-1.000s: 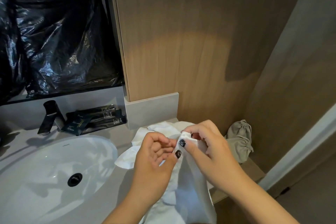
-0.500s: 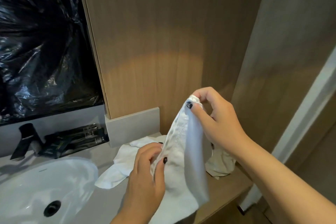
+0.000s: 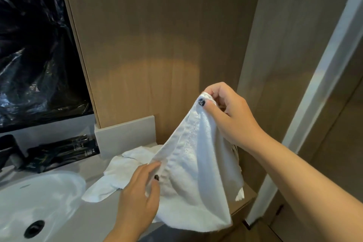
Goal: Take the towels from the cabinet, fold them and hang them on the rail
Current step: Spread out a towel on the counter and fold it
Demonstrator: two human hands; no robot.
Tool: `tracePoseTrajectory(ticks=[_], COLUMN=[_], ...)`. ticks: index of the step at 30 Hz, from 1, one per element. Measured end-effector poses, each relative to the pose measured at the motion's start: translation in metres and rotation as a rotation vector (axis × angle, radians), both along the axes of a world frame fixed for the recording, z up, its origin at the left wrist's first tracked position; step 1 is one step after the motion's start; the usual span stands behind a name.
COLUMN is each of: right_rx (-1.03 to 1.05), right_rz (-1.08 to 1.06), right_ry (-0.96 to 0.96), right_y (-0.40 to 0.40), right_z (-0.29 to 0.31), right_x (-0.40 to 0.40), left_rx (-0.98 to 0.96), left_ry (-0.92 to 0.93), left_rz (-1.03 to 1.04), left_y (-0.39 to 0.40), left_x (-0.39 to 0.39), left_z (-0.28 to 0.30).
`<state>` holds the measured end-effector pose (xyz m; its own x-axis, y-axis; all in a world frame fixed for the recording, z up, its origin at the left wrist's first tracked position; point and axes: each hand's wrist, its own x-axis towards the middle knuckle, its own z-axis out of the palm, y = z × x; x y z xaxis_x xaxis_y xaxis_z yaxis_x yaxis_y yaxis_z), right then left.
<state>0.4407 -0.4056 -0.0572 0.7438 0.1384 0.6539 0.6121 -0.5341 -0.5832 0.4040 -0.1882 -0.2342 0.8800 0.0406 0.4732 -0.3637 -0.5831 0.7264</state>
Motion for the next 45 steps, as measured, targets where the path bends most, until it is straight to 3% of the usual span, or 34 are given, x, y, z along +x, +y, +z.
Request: tracePoseTrajectory(ticks=[8,11,14,17,22,27,32,34,36,38,39,45], right_rx=[-0.022,-0.001,0.136,0.299,0.466,0.544,0.61,0.617,0.613,0.541,0.483,0.292], right_rz=[-0.137,-0.279,-0.458,-0.595,-0.663,-0.603,-0.59,-0.607,-0.632,-0.632,-0.622,-0.613], right_ry=[-0.008,-0.002,0.138,0.269,0.386,0.459,0.505,0.503,0.495,0.525,0.547,0.573], right_y=[-0.042,-0.07,-0.101,-0.12,-0.111,-0.083,-0.048,-0.04,-0.037,-0.036,-0.035,-0.055], right_z=[-0.01,-0.025,-0.054,-0.088,-0.129,-0.148,-0.169,-0.175,-0.18,-0.187,-0.191,-0.198], right_x=[-0.028,-0.036,-0.049,-0.071,-0.116,-0.157,-0.193,-0.207,-0.217,-0.224,-0.228,-0.232], left_rx=[0.095,0.167,0.393,0.475,0.232,-0.22,-0.454,-0.333,0.037,0.418,0.496,0.43], left_ry=[0.431,0.431,0.381,0.339,0.394,0.45,0.469,0.385,0.33,0.39,0.442,0.533], left_rz=[-0.452,-0.472,-0.415,-0.4,-0.459,-0.228,-0.022,0.004,-0.112,-0.244,-0.272,-0.317], left_y=[-0.045,-0.046,-0.033,-0.012,0.037,0.093,0.119,0.127,0.135,0.142,0.143,0.139], left_x=[0.0,-0.003,-0.01,-0.02,-0.055,-0.094,-0.125,-0.136,-0.144,-0.148,-0.15,-0.164], left_z=[-0.03,-0.036,-0.039,-0.039,-0.035,-0.022,-0.012,-0.011,-0.01,-0.013,-0.014,-0.008])
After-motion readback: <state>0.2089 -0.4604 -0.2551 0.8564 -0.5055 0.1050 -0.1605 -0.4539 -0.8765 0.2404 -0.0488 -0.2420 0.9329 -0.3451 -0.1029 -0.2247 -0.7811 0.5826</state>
